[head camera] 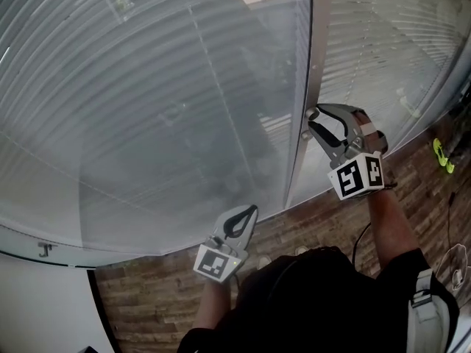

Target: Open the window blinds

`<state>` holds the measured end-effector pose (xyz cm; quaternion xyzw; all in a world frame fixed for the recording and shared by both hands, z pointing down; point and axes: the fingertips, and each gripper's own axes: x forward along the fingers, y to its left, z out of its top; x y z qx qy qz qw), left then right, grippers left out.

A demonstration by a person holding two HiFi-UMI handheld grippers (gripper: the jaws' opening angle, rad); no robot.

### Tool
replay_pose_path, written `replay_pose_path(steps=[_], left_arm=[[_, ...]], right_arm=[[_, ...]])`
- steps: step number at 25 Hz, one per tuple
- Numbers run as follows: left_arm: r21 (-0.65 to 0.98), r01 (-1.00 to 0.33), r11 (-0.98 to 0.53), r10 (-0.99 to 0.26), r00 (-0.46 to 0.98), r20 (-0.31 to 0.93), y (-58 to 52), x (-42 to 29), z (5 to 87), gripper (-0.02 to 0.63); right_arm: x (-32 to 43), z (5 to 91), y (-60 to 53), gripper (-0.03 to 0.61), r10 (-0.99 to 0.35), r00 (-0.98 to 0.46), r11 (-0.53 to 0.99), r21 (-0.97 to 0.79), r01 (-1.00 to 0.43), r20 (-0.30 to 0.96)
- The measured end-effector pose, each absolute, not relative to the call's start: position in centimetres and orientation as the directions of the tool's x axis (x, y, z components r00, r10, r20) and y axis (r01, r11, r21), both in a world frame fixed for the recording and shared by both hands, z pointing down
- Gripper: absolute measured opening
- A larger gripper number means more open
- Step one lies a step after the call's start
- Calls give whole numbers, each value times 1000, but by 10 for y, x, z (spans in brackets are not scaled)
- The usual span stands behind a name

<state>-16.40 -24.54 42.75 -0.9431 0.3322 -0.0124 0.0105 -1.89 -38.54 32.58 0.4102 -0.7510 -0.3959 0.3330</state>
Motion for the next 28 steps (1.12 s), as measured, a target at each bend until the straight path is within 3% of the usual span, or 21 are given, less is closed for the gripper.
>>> replay_pose_path(steps=[5, 7, 15, 24, 28], left_arm=[[-35, -626, -779, -627, 779, 14, -247, -175, 424, 5], [-38, -622, -782, -623, 782, 19, -247, -178, 425, 5], [-33, -618, -786, -618, 786, 20, -244, -183, 426, 5], [-26, -606, -795, -606, 795, 23, -243, -189, 425, 5], [-33, -604, -797, -604, 796, 32, -244, -193, 426, 5]], right_arm=[[-22, 328, -391, 166, -898, -406, 326, 878, -351, 172], [-21, 331, -391, 123, -907, -387, 312, 886, -343, 169], [-20, 330, -390, 123, -920, -357, 296, 884, -362, 161], [-17, 325, -391, 130, -907, -397, 378, 691, -616, 142], [-16, 324, -395, 130, -899, -431, 399, 546, -736, 76]])
